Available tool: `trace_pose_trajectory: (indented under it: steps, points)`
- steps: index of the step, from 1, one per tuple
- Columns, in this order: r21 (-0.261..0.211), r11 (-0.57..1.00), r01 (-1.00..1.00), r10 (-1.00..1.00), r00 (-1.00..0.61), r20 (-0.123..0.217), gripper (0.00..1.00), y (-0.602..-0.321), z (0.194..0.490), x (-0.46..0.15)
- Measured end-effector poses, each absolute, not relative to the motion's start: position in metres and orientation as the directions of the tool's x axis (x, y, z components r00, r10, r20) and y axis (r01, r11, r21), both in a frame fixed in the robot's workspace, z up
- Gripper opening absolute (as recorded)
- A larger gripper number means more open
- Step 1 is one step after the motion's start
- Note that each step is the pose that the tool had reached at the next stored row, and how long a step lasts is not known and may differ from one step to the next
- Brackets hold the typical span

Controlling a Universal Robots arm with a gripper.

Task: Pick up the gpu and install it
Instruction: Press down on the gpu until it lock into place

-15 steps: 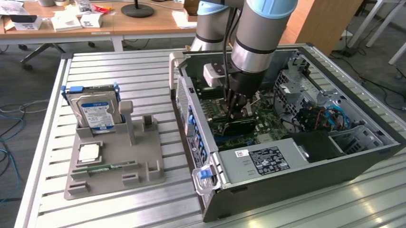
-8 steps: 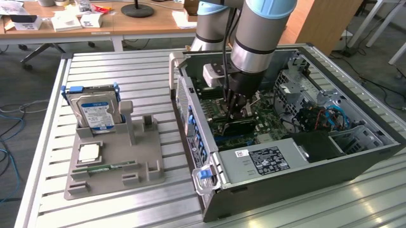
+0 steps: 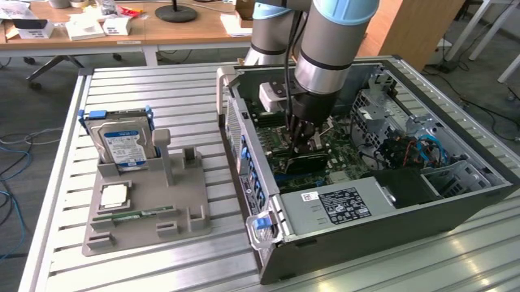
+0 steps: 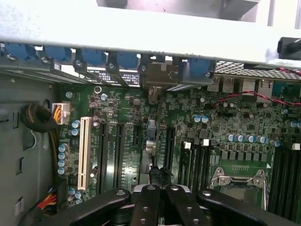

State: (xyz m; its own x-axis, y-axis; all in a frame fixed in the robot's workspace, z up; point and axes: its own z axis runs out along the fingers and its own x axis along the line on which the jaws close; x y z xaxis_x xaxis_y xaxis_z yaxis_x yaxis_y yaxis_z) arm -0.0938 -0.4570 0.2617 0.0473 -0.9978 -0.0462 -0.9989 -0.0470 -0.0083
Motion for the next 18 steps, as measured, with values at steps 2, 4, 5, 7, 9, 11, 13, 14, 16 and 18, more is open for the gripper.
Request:
trace_pose_trajectory:
  steps: [2,4,5,7,9,11,13,14,16,18]
  points:
    - [-0.008,-0.047,-0.999,-0.998,0.047,-0.046,0.11,-0.4571,0.2602,-0.0942]
    - [-0.008,-0.047,-0.999,-0.998,0.048,-0.046,0.11,-0.4570,0.2586,-0.0944]
    - [-0.008,-0.047,-0.999,-0.998,0.048,-0.046,0.11,-0.4568,0.2584,-0.0943]
    - [-0.007,-0.048,-0.999,-0.998,0.048,-0.044,0.11,-0.4567,0.2587,-0.0944]
    - [-0.007,-0.048,-0.999,-0.998,0.048,-0.044,0.11,-0.4566,0.2589,-0.0944]
    - [-0.008,-0.047,-0.999,-0.998,0.048,-0.046,0.11,-0.4569,0.2580,-0.0946]
    - [-0.007,-0.047,-0.999,-0.998,0.048,-0.044,0.11,-0.4564,0.2594,-0.0943]
    - [-0.008,-0.047,-0.999,-0.998,0.048,-0.046,0.11,-0.4565,0.2596,-0.0944]
    - [-0.009,-0.047,-0.999,-0.998,0.048,-0.048,0.11,-0.4567,0.2611,-0.0946]
    - [-0.010,-0.047,-0.999,-0.998,0.048,-0.049,0.11,-0.4568,0.2647,-0.0946]
